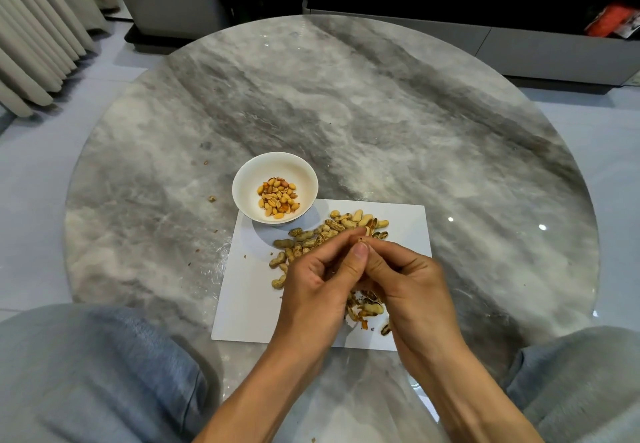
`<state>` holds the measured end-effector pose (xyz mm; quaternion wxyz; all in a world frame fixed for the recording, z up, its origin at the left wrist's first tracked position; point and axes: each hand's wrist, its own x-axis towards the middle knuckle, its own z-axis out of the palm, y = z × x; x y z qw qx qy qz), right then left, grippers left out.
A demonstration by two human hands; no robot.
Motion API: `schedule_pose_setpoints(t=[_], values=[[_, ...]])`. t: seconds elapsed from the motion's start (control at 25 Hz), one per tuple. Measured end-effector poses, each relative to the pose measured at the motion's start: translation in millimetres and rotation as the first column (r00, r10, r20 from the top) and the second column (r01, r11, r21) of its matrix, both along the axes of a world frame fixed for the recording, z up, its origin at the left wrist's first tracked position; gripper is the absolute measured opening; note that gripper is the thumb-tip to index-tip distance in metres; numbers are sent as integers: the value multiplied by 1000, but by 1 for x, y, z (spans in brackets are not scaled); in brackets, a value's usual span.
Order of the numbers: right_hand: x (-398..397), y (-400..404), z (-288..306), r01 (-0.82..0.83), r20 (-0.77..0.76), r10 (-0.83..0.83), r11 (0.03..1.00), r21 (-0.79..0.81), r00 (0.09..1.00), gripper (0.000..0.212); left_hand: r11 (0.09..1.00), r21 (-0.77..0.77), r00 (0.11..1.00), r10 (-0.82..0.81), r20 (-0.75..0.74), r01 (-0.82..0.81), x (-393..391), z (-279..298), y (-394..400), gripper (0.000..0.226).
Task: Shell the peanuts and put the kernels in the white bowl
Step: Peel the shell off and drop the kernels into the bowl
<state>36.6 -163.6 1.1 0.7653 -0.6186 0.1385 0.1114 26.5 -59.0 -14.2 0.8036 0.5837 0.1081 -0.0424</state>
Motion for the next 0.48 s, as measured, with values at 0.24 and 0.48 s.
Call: schedule_pose_setpoints(t=[0.24,0.48], values=[[4,-12,6,-88,116,121,962,-260,986,25,931,365,981,-54,184,-17,5,3,19,36],[7,-19,9,-64,67,78,980,-186,995,13,961,277,990,-34,136,-5,9,5,24,29]])
